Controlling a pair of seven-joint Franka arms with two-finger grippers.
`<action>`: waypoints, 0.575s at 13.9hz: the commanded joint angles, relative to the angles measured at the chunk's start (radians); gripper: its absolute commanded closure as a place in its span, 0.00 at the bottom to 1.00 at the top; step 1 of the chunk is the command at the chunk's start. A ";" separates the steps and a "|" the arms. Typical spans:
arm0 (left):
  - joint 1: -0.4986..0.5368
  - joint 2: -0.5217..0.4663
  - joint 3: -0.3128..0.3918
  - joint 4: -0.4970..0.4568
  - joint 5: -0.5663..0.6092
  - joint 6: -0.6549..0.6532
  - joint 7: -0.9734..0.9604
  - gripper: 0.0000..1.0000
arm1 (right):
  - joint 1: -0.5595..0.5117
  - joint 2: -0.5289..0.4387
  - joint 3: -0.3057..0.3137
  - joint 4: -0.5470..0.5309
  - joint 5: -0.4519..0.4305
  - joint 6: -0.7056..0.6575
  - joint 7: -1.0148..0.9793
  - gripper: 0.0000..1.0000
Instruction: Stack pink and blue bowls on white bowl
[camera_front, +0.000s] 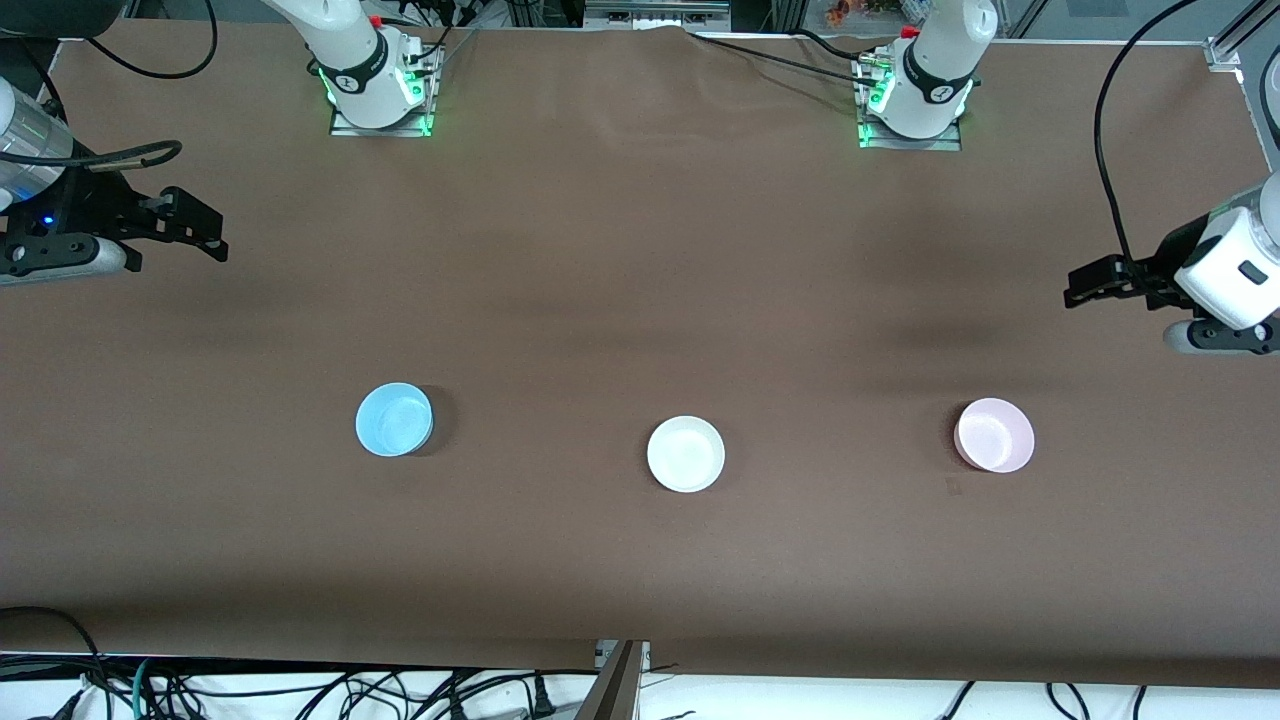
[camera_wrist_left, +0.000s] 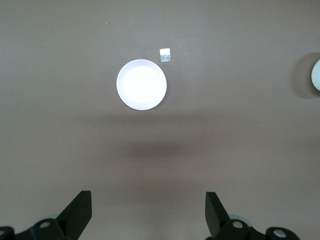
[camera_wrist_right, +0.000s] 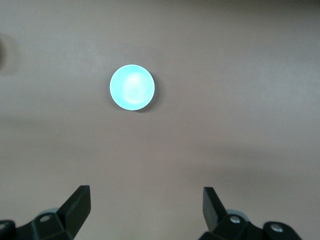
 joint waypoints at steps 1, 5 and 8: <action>0.009 0.069 0.029 0.010 -0.014 0.032 0.005 0.00 | -0.007 -0.016 0.006 -0.008 -0.008 0.006 0.008 0.00; 0.044 0.181 0.055 0.007 -0.047 0.153 0.015 0.00 | -0.007 -0.013 0.007 -0.007 -0.009 0.015 0.008 0.00; 0.090 0.253 0.055 -0.013 -0.112 0.259 0.128 0.00 | -0.007 -0.013 0.006 -0.007 -0.008 0.013 0.006 0.00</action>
